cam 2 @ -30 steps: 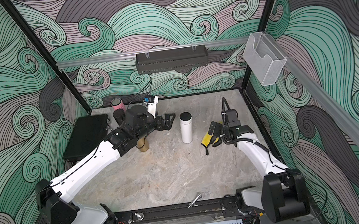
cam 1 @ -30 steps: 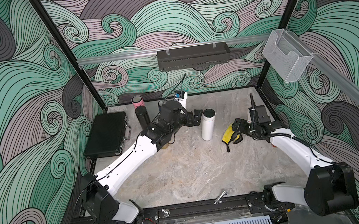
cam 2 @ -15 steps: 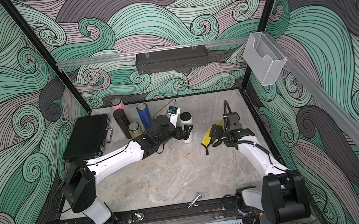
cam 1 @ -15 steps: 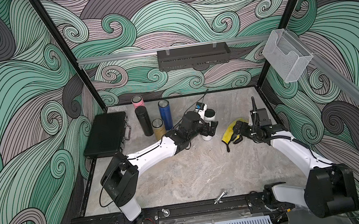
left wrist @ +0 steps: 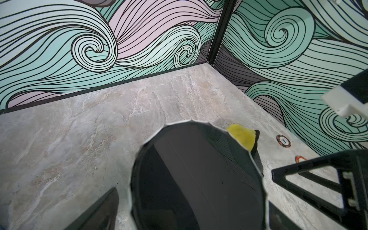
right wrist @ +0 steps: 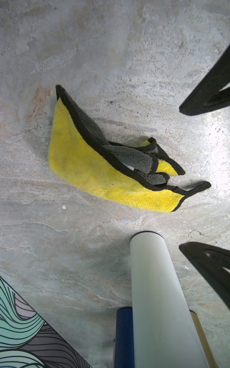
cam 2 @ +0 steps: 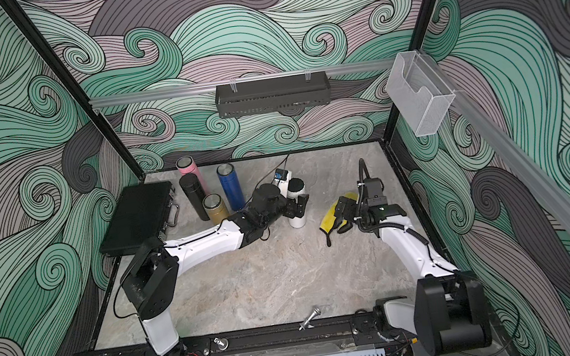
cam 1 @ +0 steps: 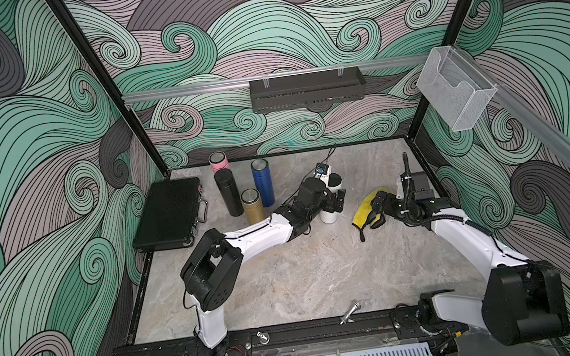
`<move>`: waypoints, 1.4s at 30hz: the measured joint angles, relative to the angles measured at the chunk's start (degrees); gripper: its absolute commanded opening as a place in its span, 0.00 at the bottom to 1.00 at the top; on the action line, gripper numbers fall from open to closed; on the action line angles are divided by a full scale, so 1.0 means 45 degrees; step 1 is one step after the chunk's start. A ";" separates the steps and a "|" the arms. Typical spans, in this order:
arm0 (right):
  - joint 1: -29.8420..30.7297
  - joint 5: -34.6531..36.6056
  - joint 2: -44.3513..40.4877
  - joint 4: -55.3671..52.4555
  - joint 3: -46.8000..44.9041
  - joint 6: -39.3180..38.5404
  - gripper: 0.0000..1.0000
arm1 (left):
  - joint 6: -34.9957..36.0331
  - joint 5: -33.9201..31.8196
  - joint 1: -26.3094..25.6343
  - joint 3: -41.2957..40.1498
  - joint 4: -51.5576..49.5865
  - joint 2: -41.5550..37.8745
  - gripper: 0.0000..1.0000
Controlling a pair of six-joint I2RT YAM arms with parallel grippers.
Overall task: Wipe the surface of the thermos
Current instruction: Pick up the thermos from the center of the board.
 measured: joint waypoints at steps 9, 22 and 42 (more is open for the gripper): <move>-0.0024 -0.0345 0.0117 0.0272 -0.0005 0.0063 0.94 | 0.0112 -0.0248 0.0010 0.0797 0.0019 0.0767 0.90; -0.0024 -0.0607 0.0126 0.0787 -0.0384 0.0126 0.93 | 0.0185 -0.0476 0.0015 0.1171 0.0097 0.1418 0.69; -0.0024 -0.0937 0.0185 0.1195 -0.0466 0.0369 0.93 | 0.0248 -0.0520 0.0015 0.1049 0.0063 0.0986 0.81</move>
